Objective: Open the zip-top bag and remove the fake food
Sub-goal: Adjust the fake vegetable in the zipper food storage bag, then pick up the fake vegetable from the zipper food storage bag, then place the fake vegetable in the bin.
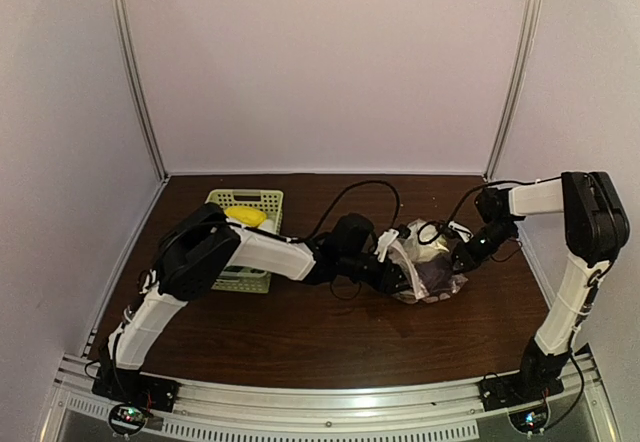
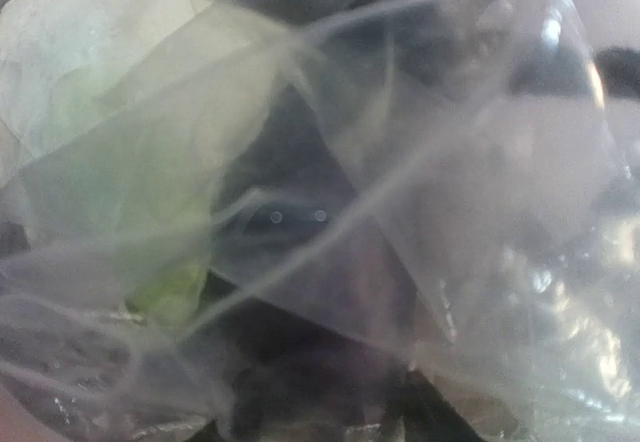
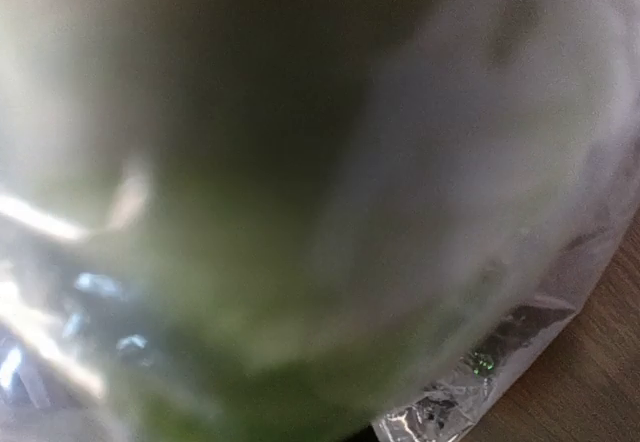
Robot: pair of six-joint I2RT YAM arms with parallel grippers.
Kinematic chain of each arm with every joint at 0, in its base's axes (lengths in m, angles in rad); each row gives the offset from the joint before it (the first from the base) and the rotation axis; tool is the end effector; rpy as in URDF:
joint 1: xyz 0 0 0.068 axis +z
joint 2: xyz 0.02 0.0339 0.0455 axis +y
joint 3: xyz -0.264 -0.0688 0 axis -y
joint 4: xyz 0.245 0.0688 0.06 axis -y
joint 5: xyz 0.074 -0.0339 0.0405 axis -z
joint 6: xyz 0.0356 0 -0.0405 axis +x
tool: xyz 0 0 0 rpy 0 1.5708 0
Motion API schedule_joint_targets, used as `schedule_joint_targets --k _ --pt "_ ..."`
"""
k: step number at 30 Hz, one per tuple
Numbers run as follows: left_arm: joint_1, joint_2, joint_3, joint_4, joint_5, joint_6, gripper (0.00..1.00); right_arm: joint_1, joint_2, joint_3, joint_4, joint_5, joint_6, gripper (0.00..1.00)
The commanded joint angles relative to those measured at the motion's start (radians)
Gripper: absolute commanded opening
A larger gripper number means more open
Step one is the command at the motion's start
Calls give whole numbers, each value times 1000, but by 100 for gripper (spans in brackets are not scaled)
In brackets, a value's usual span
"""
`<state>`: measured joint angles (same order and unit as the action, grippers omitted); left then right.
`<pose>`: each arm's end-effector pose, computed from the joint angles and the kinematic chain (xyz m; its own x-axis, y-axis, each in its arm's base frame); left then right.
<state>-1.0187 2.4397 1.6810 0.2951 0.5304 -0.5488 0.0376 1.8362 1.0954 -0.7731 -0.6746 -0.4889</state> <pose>0.2649 -0.4644 0.1121 -0.7070 0.2898 -0.6451 0.7067 0.2559 -0.6596 0.3153 0.0341 0.1455 -0.8503 -0.3990 -0.3431 -0.5258 0.6702 0.5238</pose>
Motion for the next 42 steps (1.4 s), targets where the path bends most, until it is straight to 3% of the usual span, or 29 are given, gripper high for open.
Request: schedule_joint_targets --k 1,3,8,10,16,22,28,34,42 --pt "-7 35 -6 16 -24 28 49 30 31 -17 44 41 41 0" --pt "-8 51 11 10 -30 27 52 38 33 -20 50 44 49 0" --pt "-23 102 79 -67 -57 45 75 51 36 -23 54 50 59 0" --pt "-26 123 107 -98 -71 46 78 53 35 -26 55 48 61 0" --pt "-23 118 125 -117 -61 46 62 54 31 -26 54 51 62 0" --pt "-9 -59 -52 -13 -33 55 46 36 11 -30 75 92 77 0" --pt "20 -221 -176 3 -55 41 45 26 -1 -37 92 139 89 0" --pt "70 -265 -201 -69 -5 -13 42 10 -20 -43 94 155 91 0" --pt "87 -355 -272 -275 23 140 39 -18 -54 -54 112 170 92 0"
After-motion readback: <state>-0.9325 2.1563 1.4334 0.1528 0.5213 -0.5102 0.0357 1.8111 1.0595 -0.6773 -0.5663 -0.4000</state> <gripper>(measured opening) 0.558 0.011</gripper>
